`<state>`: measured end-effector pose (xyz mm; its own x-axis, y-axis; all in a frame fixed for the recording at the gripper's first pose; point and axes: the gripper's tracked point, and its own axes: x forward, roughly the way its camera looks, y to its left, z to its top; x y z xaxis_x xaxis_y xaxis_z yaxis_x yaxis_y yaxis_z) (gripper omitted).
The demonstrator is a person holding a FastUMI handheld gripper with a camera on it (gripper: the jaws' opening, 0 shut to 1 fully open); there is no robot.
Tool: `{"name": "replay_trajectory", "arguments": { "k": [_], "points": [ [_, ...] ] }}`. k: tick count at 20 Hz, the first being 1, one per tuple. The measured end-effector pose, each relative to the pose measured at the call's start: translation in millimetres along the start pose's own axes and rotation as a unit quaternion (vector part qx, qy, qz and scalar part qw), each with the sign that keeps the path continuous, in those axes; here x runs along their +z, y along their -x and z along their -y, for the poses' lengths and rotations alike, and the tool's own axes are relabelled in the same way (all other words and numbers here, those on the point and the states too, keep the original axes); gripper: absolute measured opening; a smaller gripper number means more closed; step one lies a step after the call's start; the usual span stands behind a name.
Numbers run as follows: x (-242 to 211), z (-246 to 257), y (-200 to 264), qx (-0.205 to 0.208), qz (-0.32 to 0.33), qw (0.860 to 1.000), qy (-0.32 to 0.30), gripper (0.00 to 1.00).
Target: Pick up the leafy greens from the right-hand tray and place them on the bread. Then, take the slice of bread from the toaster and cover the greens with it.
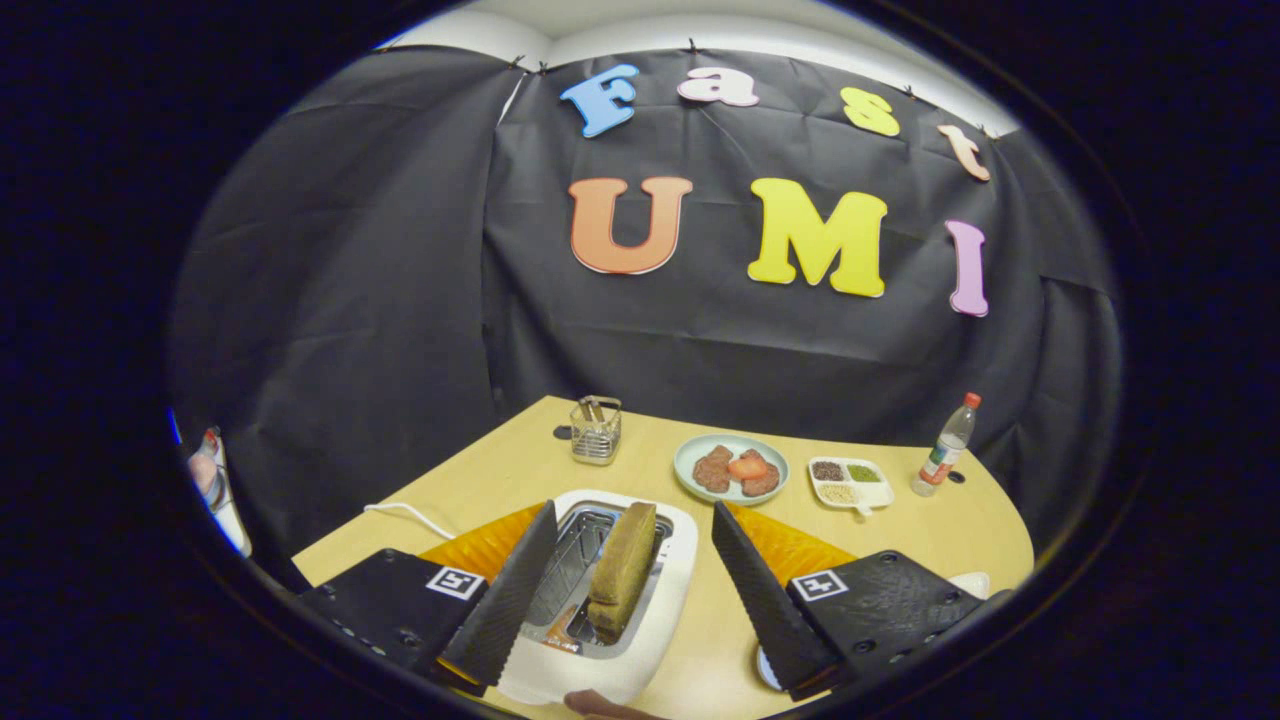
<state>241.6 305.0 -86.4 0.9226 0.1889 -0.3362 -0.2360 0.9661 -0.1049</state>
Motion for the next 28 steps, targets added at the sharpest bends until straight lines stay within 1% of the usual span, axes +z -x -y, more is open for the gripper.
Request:
{"name": "replay_trajectory", "arguments": {
  "k": [2,4,6,7,9,11,14,15,16,17,20,23,25,28],
  "points": [
    [-4.5,2.8,-7.9,-0.013,-0.014,1.000,-0.008,0.85],
    [-5.5,-2.0,-15.4,-0.007,-0.032,0.999,-0.009,0.75],
    [-11.4,-0.6,-18.5,-0.011,-0.061,0.998,-0.003,0.65],
    [-14.0,-1.3,-19.6,-0.013,-0.077,0.997,-0.002,0.56],
    [-12.0,-1.7,-20.0,-0.015,-0.088,0.996,-0.014,0.36],
    [-18.0,1.0,-18.5,-0.017,-0.106,0.994,-0.036,0.17],
    [-10.2,-0.6,-11.1,-0.020,-0.114,0.992,-0.043,0.17],
    [-8.0,0.8,-4.7,-0.026,-0.117,0.992,-0.050,0.12],
    [-1.2,-2.7,-1.0,-0.018,-0.111,0.992,-0.053,0.08],
    [7.6,-5.9,2.4,-0.013,-0.105,0.993,-0.053,0.08],
    [42.3,-1.7,21.1,-0.014,-0.068,0.996,-0.050,0.08],
    [74.7,3.6,43.3,-0.006,-0.042,0.997,-0.059,0.08],
    [90.6,14.3,57.6,-0.005,-0.029,0.997,-0.069,0.08],
    [102.0,43.7,75.8,-0.020,-0.012,0.997,-0.075,0.08]
  ]
}}
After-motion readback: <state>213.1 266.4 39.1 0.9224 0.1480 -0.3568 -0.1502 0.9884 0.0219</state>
